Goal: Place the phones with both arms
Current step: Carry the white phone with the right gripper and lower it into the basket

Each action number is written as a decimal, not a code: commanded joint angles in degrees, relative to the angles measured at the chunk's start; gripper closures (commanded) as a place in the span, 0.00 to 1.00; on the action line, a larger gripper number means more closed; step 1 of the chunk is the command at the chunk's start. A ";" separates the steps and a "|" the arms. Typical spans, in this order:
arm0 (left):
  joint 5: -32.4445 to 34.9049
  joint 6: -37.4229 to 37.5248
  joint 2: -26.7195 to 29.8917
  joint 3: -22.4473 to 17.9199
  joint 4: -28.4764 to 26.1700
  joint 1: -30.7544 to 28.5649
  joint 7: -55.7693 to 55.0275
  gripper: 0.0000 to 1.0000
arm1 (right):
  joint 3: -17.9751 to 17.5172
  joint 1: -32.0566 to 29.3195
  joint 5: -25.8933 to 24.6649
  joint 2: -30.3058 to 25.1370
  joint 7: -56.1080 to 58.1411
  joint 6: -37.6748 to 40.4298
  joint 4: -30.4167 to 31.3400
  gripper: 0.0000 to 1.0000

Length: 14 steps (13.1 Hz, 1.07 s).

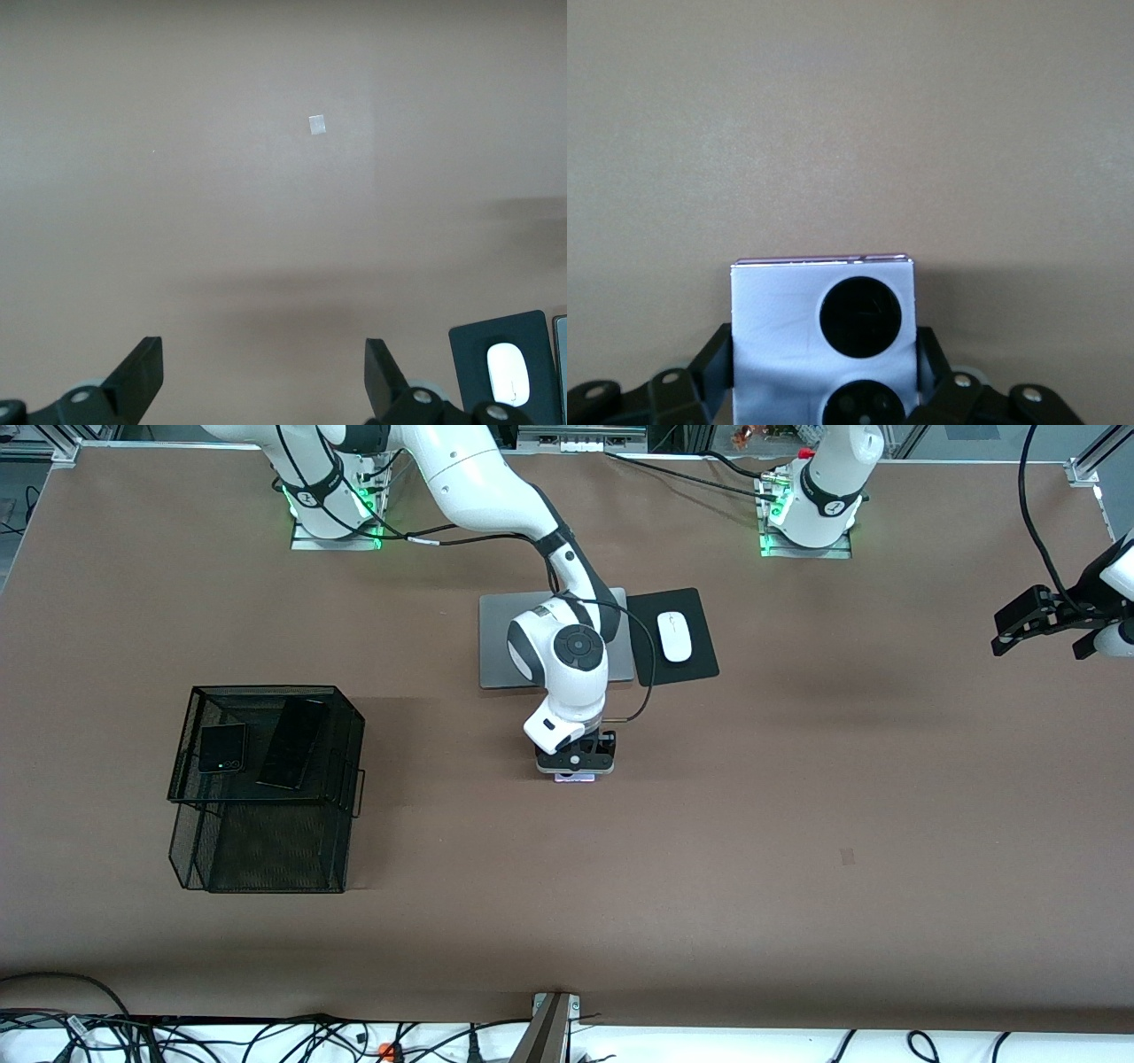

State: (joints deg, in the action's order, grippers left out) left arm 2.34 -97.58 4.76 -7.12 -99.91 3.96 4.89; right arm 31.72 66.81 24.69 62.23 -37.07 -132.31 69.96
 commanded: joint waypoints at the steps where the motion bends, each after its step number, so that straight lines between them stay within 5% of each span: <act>1: 1.26 -0.16 0.69 -0.27 -0.28 0.26 0.65 0.00 | 0.00 -1.15 0.44 -3.25 1.39 4.23 -0.43 1.00; 6: 0.91 0.45 0.61 0.17 0.59 0.35 0.56 0.00 | 2.02 -6.24 0.01 -13.69 1.91 21.71 -5.44 1.00; 14: 0.74 0.63 0.69 1.40 0.68 0.00 0.56 0.00 | 5.81 -26.70 -0.17 -20.66 34.55 35.46 -5.45 1.00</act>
State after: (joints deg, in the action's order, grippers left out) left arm 2.34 -97.60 4.85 -5.64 -99.59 4.09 4.88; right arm 38.48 45.43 24.63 42.52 -10.66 -97.90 64.22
